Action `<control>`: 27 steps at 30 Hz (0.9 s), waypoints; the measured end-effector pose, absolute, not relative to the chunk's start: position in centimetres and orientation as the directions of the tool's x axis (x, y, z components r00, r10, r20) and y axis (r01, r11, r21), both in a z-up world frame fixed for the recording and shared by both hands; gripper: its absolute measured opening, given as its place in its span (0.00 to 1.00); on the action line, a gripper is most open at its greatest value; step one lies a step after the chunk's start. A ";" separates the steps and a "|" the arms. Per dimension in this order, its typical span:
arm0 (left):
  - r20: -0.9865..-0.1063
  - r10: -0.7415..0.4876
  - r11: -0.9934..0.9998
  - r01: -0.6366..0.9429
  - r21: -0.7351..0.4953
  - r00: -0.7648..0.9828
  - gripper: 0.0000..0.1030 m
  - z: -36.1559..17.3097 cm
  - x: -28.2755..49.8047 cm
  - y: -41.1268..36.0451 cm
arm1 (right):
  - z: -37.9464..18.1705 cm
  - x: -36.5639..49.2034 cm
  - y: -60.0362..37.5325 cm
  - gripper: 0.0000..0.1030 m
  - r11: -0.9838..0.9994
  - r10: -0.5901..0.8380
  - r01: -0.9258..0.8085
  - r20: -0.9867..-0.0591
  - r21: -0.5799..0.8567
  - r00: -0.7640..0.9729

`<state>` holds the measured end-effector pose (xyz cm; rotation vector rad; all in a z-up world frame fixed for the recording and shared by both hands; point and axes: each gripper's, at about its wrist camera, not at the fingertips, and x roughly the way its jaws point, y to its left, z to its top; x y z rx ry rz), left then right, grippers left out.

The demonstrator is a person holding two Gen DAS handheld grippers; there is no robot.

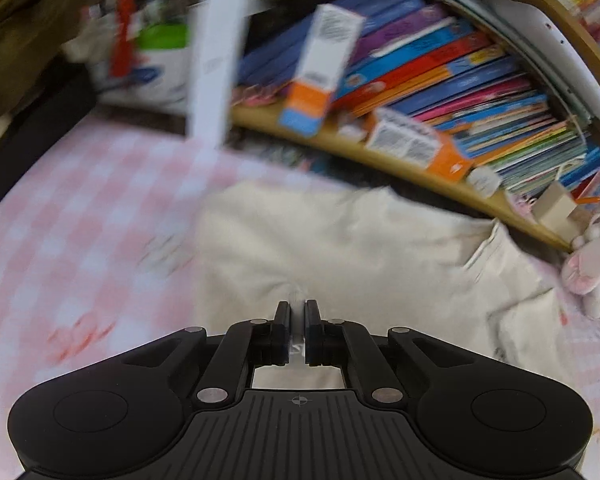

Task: Fold clothes
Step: 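Fold the sleeve inward with the left gripper and regrasp the shirt side, then fold the shirt side inward toward the logo with the left gripper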

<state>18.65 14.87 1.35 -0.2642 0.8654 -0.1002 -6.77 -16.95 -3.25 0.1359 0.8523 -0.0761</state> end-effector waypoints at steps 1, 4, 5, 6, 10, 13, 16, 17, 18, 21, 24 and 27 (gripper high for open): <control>-0.730 -0.217 0.959 0.004 -0.282 0.648 0.04 1.6 20.1 13.8 | -3.2 -6.8 -16.9 0.62 0.989 -0.014 0.121 -0.755 0.087 0.656; -0.735 -0.334 0.937 0.119 -0.330 0.590 0.14 2.0 23.5 10.6 | -3.2 -6.6 -16.7 0.62 0.991 -0.018 0.115 -0.760 0.075 0.650; -0.736 -0.371 0.925 0.156 -0.346 0.567 0.26 2.1 24.7 9.5 | -3.3 -6.6 -16.7 0.63 0.991 -0.020 0.113 -0.762 0.071 0.648; -0.731 -0.394 0.917 0.182 -0.356 0.557 0.34 2.2 25.5 9.0 | -3.3 -6.6 -16.7 0.63 0.991 -0.020 0.112 -0.762 0.070 0.647; -0.659 -0.328 0.937 0.141 -0.321 0.677 0.54 3.1 24.6 14.0 | -3.3 -6.6 -16.6 0.64 0.992 -0.021 0.110 -0.763 0.066 0.646; -0.718 -0.210 0.962 0.007 -0.274 0.664 0.48 1.4 24.6 19.1 | -3.4 -6.8 -16.6 0.64 0.991 -0.020 0.111 -0.759 0.069 0.651; -0.759 -0.154 0.962 -0.078 -0.260 0.633 0.48 -0.4 24.6 22.7 | -3.4 -6.8 -16.3 0.64 0.992 -0.032 0.111 -0.759 0.052 0.650; -0.767 -0.165 0.958 -0.084 -0.274 0.620 0.48 -1.0 24.6 23.3 | -3.5 -6.7 -16.0 0.65 0.994 -0.040 0.107 -0.762 0.038 0.646; -0.773 -0.179 0.953 -0.089 -0.291 0.609 0.48 -1.6 24.7 23.7 | -3.5 -6.6 -15.8 0.66 0.994 -0.046 0.105 -0.765 0.029 0.643; -0.771 -0.213 0.941 -0.086 -0.327 0.600 0.47 -2.6 25.5 23.7 | -3.5 -6.3 -15.6 0.68 0.993 -0.057 0.115 -0.774 0.020 0.631; -0.772 -0.205 0.948 -0.073 -0.309 0.601 0.02 -2.9 26.4 23.5 | -3.4 -6.0 -15.5 0.68 0.991 -0.067 0.130 -0.782 0.018 0.620; -0.773 -0.197 0.955 -0.060 -0.290 0.603 0.02 -3.2 27.4 23.4 | -3.5 -5.9 -15.4 0.68 0.989 -0.078 0.147 -0.787 0.016 0.612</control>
